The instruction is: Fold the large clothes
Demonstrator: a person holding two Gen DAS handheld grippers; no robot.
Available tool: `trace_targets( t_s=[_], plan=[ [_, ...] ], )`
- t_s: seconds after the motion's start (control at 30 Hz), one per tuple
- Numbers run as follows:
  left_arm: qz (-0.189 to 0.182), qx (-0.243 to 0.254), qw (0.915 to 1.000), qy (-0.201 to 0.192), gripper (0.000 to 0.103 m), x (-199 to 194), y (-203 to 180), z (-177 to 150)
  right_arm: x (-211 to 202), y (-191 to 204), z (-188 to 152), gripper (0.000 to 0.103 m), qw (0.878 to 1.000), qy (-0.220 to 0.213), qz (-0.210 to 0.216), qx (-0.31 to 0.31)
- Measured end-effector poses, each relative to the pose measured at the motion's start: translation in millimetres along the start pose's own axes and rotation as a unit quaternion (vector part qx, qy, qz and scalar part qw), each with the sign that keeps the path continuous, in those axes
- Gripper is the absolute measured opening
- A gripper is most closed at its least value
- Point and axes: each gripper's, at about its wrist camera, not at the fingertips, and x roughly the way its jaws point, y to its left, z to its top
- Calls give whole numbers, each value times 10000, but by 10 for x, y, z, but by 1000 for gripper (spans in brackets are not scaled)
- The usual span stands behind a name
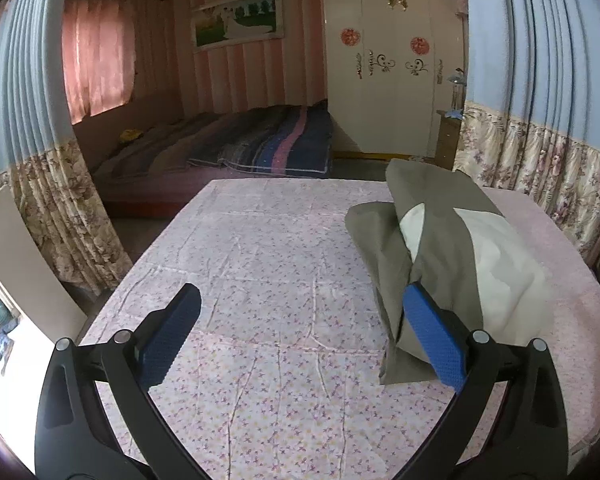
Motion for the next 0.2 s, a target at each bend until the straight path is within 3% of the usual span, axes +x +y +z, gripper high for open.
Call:
trace_targets(
  t_s=[0.2],
  plan=[
    [110, -9, 9999, 9, 100, 2, 6, 3, 18, 27, -5, 101, 10000, -30, 10, -36]
  ],
)
